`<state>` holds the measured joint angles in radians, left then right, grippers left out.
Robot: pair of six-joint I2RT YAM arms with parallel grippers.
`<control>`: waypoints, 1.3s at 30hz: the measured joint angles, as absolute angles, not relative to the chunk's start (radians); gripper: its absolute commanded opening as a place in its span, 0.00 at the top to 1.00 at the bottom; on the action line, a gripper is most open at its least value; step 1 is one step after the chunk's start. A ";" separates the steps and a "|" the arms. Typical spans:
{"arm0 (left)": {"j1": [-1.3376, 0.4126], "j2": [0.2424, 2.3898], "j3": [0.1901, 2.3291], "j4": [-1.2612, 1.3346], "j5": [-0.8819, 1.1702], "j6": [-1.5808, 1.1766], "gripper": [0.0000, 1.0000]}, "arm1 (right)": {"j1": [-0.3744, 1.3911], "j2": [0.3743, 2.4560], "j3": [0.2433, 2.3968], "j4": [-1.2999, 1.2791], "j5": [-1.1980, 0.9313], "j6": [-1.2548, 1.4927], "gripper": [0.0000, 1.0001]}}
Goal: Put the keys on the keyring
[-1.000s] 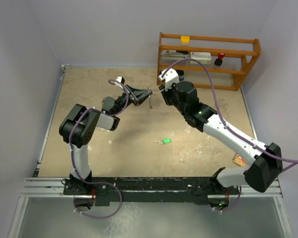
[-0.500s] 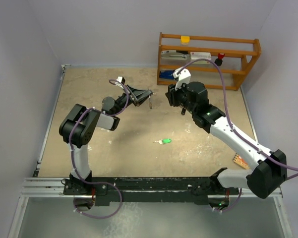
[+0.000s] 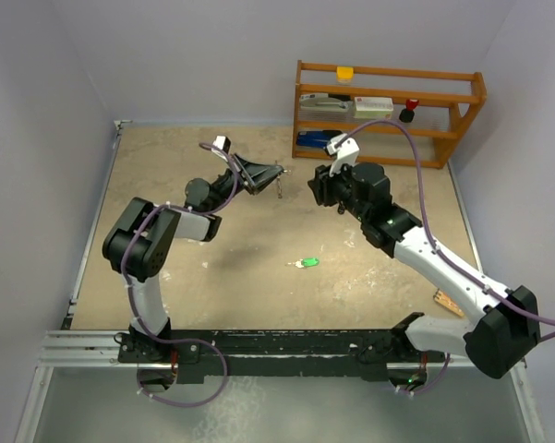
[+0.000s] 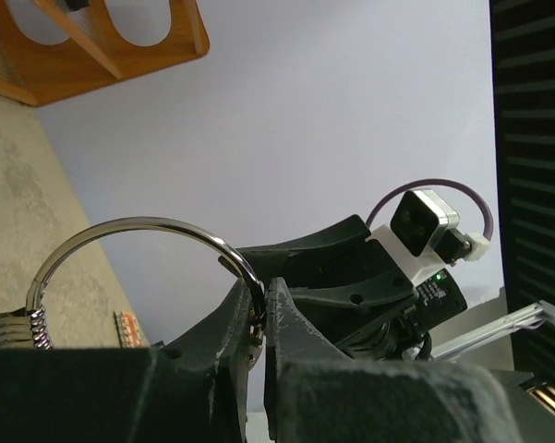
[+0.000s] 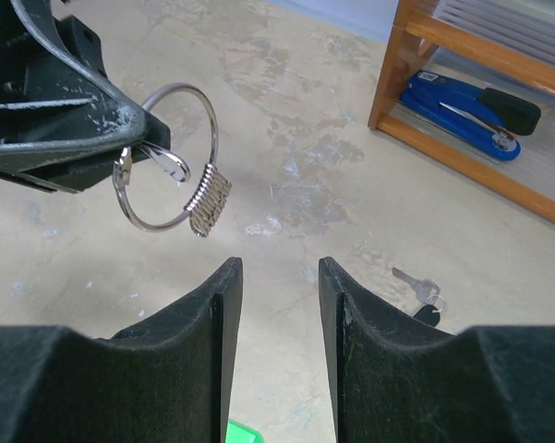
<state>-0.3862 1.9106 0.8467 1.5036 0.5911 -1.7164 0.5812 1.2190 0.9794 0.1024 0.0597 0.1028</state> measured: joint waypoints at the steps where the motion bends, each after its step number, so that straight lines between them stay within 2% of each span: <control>1: -0.386 1.904 0.846 1.504 0.595 -1.700 1.00 | 0.581 1.213 0.971 0.108 0.060 0.104 0.58; 6: -0.386 1.883 0.839 1.509 0.606 -1.631 1.00 | 0.580 1.194 0.921 0.117 0.056 0.115 0.54; 11: -0.386 1.882 0.833 1.510 0.617 -1.575 1.00 | 0.579 1.190 0.872 0.102 0.016 0.128 0.66; 20: -0.386 1.822 0.787 1.512 0.618 -1.449 1.00 | 0.579 1.089 0.667 0.150 -0.039 0.199 0.66; 26: -0.386 1.793 0.773 1.518 0.621 -1.401 1.00 | 0.579 1.074 0.626 0.182 -0.056 0.236 0.69; 28: -0.386 1.792 0.771 1.518 0.622 -1.393 1.00 | 0.577 1.075 0.624 0.191 -0.059 0.248 0.66; 32: -0.386 1.789 0.770 1.518 0.622 -1.390 1.00 | 0.577 1.081 0.613 0.205 -0.070 0.279 0.54; 39: -0.386 1.772 0.770 1.518 0.620 -1.383 1.00 | 0.577 1.097 0.597 0.191 -0.071 0.340 0.55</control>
<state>-0.3862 1.7721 0.7696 1.5181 0.6201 -1.3830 0.5766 1.0973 0.5972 0.1905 -0.0711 0.3401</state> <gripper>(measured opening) 0.031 0.459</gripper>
